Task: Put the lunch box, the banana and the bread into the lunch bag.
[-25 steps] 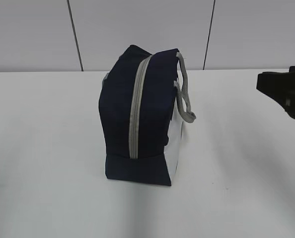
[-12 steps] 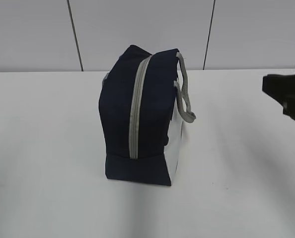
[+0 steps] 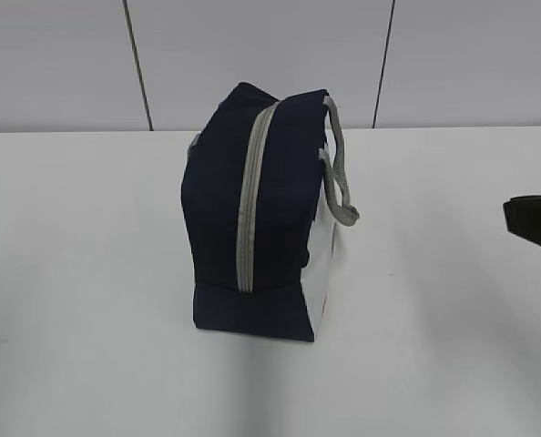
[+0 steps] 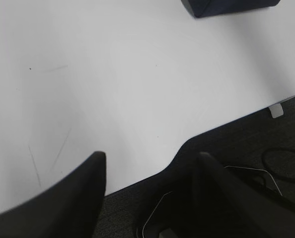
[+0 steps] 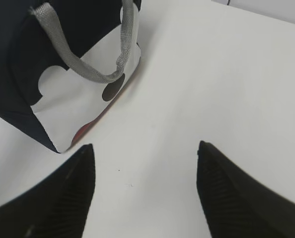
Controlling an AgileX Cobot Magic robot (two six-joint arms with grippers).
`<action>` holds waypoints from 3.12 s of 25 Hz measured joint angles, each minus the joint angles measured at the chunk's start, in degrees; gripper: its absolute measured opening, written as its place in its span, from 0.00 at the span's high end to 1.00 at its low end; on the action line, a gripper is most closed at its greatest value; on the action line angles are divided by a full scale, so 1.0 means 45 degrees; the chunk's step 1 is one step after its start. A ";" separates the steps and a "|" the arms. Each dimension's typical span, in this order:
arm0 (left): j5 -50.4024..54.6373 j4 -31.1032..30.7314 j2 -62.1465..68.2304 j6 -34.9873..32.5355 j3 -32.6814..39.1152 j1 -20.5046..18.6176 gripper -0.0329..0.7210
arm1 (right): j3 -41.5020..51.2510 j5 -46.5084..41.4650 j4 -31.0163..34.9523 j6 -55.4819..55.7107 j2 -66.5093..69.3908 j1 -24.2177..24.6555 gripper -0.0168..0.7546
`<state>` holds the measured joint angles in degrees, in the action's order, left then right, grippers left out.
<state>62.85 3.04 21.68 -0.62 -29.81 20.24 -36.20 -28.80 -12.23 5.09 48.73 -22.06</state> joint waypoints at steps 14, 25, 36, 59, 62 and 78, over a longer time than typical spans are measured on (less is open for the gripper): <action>0.0000 0.0000 0.0000 0.0000 0.0000 0.0000 0.46 | -0.0389 -0.4115 0.1351 -0.0751 -0.2660 0.0380 0.36; -0.0011 0.0000 0.0000 0.0000 0.0000 0.0000 0.51 | -0.0334 -0.7552 0.2431 -0.1359 -0.5717 0.3249 0.36; -0.0011 0.0000 0.0000 0.0000 0.0000 0.0000 0.58 | 0.1630 -0.8152 0.2718 -0.1606 -0.9360 0.4179 0.36; -0.0011 0.0000 0.0000 0.0000 0.0000 0.0000 0.64 | 0.1630 -0.8152 0.2718 -0.1626 -1.1065 0.4179 0.36; -0.0011 0.0000 0.0000 0.0000 0.0000 0.0000 0.64 | 0.1630 -0.8152 0.2718 -0.1634 -1.1065 0.4179 0.36; 0.0027 0.0014 -0.3665 0.0000 0.0000 -0.4239 0.64 | 0.1630 -0.8152 0.2718 -0.1656 -1.1065 0.4972 0.36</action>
<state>62.97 3.10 5.19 -0.62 -29.81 1.17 -28.87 -65.49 0.00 -2.36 -1.06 0.31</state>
